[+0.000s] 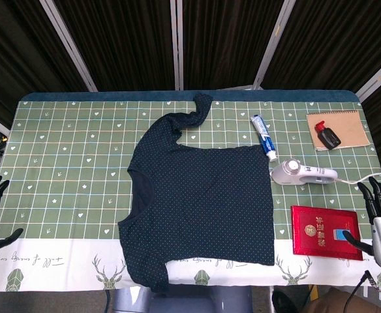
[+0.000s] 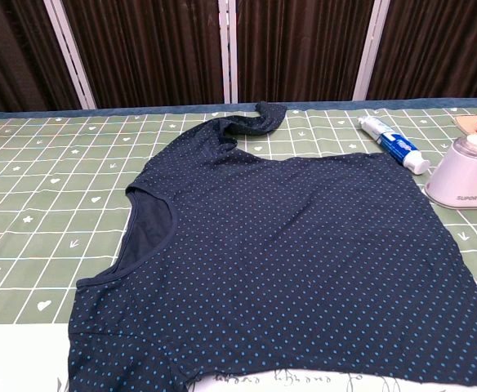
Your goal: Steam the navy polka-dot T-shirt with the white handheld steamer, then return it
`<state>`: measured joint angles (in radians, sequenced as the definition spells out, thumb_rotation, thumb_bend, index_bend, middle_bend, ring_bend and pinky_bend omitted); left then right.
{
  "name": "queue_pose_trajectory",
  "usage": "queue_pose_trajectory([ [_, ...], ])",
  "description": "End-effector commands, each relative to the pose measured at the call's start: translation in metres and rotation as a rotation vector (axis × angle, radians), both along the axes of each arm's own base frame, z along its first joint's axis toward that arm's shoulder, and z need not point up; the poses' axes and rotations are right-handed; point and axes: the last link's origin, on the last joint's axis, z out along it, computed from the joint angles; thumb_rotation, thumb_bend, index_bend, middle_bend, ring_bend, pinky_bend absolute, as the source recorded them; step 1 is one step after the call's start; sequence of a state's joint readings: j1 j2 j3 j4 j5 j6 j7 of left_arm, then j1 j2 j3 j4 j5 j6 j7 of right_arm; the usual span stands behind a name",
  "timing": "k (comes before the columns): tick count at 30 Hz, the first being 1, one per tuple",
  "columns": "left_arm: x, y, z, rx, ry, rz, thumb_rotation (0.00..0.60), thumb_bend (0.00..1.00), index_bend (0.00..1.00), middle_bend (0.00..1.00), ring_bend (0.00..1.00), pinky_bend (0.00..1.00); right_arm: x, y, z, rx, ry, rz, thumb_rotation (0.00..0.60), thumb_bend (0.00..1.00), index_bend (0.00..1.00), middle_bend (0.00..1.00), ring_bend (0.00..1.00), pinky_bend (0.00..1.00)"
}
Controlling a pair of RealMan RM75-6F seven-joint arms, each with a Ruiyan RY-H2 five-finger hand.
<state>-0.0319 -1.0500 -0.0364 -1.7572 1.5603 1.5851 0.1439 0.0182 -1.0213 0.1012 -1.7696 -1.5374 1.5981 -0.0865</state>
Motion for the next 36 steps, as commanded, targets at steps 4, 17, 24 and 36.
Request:
queue_pose_trajectory([
  [4, 0.000, 0.000, 0.002, 0.005, 0.002, 0.001, 0.600, 0.00, 0.00, 0.00, 0.00, 0.00, -0.002, -0.001, -0.003, 0.008, 0.019, -0.006, 0.600, 0.00, 0.00, 0.00, 0.00, 0.00],
  [17, -0.001, 0.009, -0.007, -0.007, 0.031, 0.012, 0.600, 0.00, 0.00, 0.00, 0.00, 0.00, -0.033, -0.107, -0.026, 0.183, 0.066, -0.002, 0.600, 0.01, 0.06, 0.09, 0.01, 0.00],
  [24, -0.002, 0.015, -0.016, -0.016, 0.054, 0.026, 0.600, 0.00, 0.00, 0.00, 0.00, 0.00, -0.051, -0.168, -0.046, 0.199, 0.107, -0.060, 0.600, 0.33, 0.20, 0.27, 0.19, 0.16],
  [36, -0.011, 0.025, -0.019, 0.000, 0.072, 0.080, 0.600, 0.00, 0.00, 0.00, 0.00, 0.00, -0.064, -0.206, -0.083, 0.241, 0.153, -0.119, 0.600, 0.49, 0.26, 0.32, 0.24, 0.22],
])
